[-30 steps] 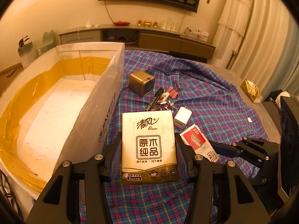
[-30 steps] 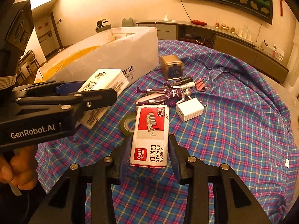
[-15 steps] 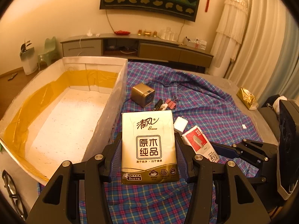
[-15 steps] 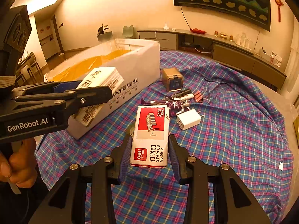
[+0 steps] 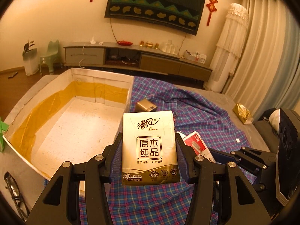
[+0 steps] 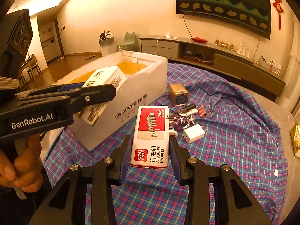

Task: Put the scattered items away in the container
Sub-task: 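Lift and carry the tissue pack and staples box toward the white foam box, then lower both items into the foam box, opening the right then left gripper, then withdraw both grippers from the foam box back toward the bed items, then grasp the green tape roll with the left gripper while the right reaches toward the figurine, then grasp the purple horned figurine with the right gripper and lift it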

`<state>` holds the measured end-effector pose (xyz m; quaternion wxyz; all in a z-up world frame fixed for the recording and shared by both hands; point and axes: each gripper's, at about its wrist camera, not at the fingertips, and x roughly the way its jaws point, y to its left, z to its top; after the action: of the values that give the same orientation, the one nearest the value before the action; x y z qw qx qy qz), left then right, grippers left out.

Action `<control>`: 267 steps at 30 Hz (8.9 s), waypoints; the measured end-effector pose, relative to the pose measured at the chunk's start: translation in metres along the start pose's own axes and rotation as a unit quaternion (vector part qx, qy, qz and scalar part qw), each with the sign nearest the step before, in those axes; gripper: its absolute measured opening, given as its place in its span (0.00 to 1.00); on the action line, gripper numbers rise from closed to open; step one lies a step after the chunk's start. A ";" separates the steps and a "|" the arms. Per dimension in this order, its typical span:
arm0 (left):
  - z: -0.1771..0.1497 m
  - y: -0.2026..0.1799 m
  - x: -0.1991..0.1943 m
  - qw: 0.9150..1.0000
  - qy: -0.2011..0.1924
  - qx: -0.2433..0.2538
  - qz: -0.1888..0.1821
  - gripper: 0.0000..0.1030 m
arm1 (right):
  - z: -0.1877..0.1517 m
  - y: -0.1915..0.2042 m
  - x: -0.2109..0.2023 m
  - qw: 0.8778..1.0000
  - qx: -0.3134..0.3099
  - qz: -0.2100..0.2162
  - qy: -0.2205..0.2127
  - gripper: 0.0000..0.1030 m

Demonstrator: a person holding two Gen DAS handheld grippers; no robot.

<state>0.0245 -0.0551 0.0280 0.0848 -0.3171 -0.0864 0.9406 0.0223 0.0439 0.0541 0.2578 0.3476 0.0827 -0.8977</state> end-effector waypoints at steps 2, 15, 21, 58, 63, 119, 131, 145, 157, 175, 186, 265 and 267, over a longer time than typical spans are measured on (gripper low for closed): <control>0.003 0.004 -0.004 1.000 -0.005 -0.006 -0.001 0.52 | 0.005 0.005 -0.003 1.000 -0.002 0.001 -0.004 0.39; 0.018 0.047 -0.025 0.998 -0.034 -0.060 0.002 0.52 | 0.041 0.040 -0.005 0.999 -0.035 0.008 -0.012 0.39; 0.024 0.069 -0.030 0.995 -0.042 -0.087 0.005 0.52 | 0.058 0.054 -0.002 0.998 -0.053 0.011 -0.014 0.39; 0.082 0.166 0.022 0.983 -0.021 -0.180 0.033 0.52 | 0.158 0.066 0.087 0.994 -0.070 0.068 0.058 0.39; 0.084 0.176 0.048 0.980 0.004 -0.196 0.039 0.52 | 0.170 0.060 0.106 0.992 -0.072 0.069 0.073 0.39; 0.076 0.221 0.186 0.924 0.146 -0.341 0.090 0.54 | 0.167 0.046 0.238 0.931 -0.269 -0.008 0.247 0.40; 0.079 0.227 0.175 0.924 0.137 -0.350 0.069 0.57 | 0.163 0.043 0.202 0.943 -0.243 0.003 0.227 0.41; 0.092 0.207 0.129 0.938 0.105 -0.326 0.062 0.57 | 0.172 0.024 0.158 0.973 -0.152 0.046 0.169 0.41; 0.095 0.142 0.058 0.981 0.052 -0.178 0.054 0.57 | 0.136 -0.012 0.067 0.990 -0.039 0.131 0.042 0.50; 0.034 -0.009 0.040 0.991 0.107 0.074 -0.035 0.57 | 0.040 -0.098 0.028 0.996 0.016 0.093 0.005 0.50; -0.009 -0.038 0.098 0.976 0.179 0.118 -0.023 0.57 | 0.008 -0.134 0.071 0.995 0.030 0.063 0.068 0.55; -0.053 -0.018 0.111 0.981 0.191 0.003 -0.034 0.47 | 0.038 -0.123 0.146 0.974 0.121 0.124 0.145 0.19; -0.050 -0.015 0.107 0.981 0.189 -0.006 -0.039 0.47 | 0.034 -0.132 0.137 0.974 0.132 0.118 0.143 0.13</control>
<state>-0.0275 -0.0118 -0.0705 0.1339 -0.4858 -0.0864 0.8594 -0.1524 0.0897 -0.0161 0.2997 0.5103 -0.0422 -0.8050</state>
